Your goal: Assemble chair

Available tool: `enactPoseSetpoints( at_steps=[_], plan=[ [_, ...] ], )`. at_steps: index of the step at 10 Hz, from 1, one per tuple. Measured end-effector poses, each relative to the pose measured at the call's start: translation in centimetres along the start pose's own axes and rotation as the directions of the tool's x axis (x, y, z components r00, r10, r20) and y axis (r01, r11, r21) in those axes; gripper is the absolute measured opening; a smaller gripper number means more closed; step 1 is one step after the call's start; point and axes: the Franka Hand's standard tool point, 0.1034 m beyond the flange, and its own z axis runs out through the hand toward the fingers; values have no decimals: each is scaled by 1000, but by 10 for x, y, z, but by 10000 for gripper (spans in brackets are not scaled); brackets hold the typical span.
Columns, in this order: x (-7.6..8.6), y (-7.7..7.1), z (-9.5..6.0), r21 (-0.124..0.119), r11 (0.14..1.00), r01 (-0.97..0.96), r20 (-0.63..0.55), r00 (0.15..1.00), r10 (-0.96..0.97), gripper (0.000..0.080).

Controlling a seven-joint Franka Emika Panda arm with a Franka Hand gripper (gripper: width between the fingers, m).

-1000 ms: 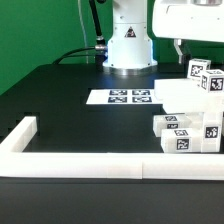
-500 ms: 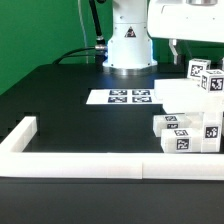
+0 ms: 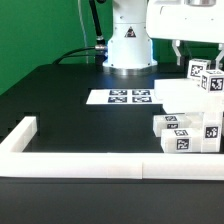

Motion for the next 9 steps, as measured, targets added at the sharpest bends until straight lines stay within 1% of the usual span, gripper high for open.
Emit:
enactPoseSetpoints(
  at_steps=[1,6,9],
  plan=[
    [0,0,0,0,1000,0,0,1000,0,284],
    [0,0,0,0,1000,-14,0,1000,14,285],
    [-1,-1,0,2,980,-197,3,980,197,285]
  ],
)
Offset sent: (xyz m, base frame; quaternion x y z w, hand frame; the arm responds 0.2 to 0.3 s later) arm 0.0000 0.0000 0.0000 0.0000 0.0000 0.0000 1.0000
